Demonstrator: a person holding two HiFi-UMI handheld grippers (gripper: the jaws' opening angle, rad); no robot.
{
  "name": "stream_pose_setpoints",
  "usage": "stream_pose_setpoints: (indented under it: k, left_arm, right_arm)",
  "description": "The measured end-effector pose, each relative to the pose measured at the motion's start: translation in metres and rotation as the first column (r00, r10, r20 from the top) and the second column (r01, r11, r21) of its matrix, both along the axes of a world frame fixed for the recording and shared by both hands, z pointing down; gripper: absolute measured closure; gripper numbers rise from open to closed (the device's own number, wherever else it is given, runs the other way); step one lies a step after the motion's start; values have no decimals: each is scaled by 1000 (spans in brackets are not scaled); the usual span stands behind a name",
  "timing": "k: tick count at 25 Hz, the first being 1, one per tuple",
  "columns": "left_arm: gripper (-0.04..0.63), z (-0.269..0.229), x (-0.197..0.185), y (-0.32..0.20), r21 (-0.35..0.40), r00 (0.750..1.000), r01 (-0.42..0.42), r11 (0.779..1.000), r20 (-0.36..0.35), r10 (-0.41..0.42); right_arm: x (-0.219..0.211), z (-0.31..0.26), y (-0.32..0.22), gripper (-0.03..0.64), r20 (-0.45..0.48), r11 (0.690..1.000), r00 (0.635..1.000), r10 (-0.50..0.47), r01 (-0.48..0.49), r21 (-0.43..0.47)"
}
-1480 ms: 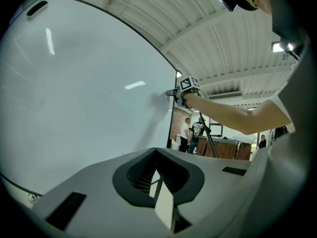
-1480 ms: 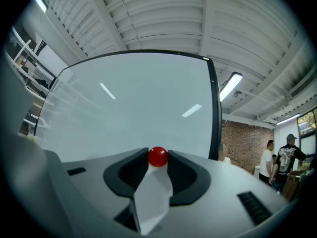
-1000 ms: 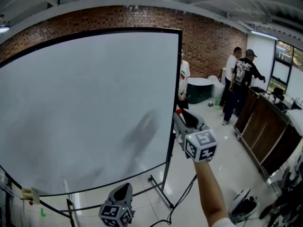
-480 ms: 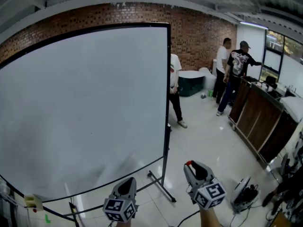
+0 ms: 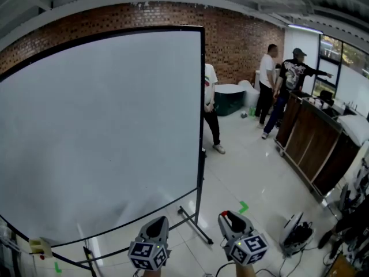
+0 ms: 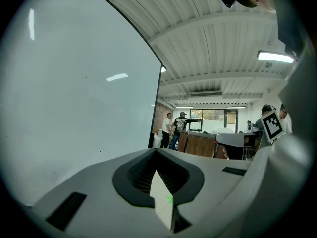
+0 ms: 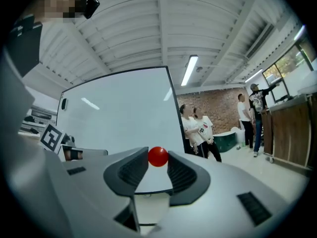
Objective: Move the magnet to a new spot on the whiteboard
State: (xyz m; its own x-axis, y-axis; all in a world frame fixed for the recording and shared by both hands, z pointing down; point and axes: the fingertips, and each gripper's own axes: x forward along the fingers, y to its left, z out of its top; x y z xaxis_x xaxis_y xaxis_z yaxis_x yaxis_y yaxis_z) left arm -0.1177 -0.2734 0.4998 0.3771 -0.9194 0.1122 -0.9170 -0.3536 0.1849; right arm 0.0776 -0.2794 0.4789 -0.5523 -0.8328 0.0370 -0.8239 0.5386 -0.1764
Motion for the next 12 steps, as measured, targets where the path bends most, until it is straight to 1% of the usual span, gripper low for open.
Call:
stream_pose_setpoints:
  k: [7, 12]
  left_arm:
    - [606, -3, -4, 4, 2, 1000, 8, 1000, 1, -8]
    - [604, -3, -11, 4, -1, 1000, 25, 1000, -4, -25]
  right_arm:
    - [-4, -11, -4, 479, -18, 1000, 1000, -13, 13, 26]
    - [-6, -11, -5, 479, -16, 1000, 1000, -14, 15, 16]
